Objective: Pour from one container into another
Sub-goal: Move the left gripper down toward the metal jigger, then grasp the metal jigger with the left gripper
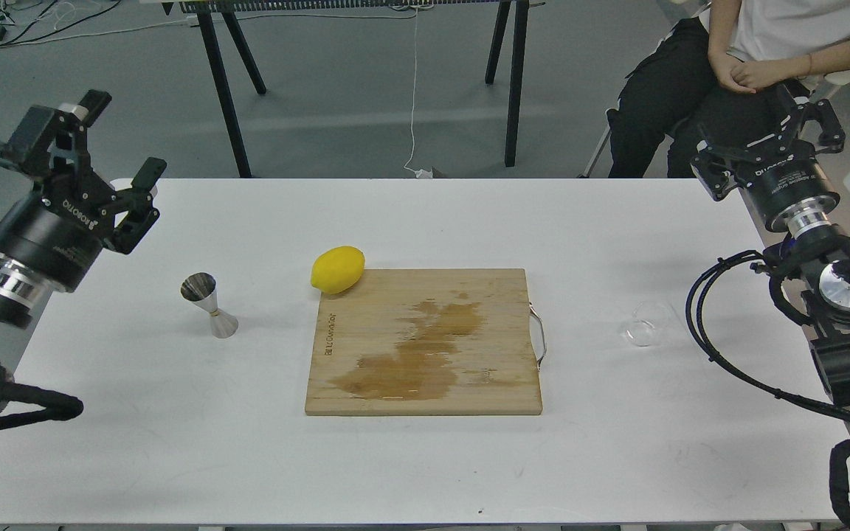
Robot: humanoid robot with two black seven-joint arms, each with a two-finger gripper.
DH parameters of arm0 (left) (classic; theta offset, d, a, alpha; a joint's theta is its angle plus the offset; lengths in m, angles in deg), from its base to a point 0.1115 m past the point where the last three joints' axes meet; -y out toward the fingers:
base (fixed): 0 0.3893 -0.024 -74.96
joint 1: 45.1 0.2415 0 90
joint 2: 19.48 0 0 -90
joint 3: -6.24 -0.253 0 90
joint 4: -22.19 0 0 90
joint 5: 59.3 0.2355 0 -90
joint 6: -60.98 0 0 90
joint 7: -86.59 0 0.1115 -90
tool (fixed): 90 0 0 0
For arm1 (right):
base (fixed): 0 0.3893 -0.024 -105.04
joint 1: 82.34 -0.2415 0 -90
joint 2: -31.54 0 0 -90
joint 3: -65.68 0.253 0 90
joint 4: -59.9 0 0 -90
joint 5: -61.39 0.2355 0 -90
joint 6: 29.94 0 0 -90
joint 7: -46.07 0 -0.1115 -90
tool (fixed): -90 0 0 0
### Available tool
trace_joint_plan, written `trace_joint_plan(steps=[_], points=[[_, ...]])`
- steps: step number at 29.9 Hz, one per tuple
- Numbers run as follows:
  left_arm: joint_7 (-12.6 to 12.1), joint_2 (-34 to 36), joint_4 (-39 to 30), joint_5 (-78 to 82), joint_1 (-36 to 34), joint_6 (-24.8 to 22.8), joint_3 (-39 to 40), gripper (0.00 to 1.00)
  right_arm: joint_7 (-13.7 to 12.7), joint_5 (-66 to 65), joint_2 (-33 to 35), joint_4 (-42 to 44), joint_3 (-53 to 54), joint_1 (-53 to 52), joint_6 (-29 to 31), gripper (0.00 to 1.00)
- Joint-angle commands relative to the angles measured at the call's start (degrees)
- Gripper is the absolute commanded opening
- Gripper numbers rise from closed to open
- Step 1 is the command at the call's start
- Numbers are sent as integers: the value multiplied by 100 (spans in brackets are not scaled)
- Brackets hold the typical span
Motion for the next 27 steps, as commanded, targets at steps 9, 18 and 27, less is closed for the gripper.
trace_joint_plan(steps=[9,18,27], points=[[-504,-69,-272,5532,1165,913,-179,96,4,15,47,20,83,117,1,100],[-522,-755,1151,8124,1095,1404,-461,94,4,6,47,11,92,152,1,100],[-496,-1361,3040,8124,226,1712,-706,88,4,6,65,11,83,152,1,100]])
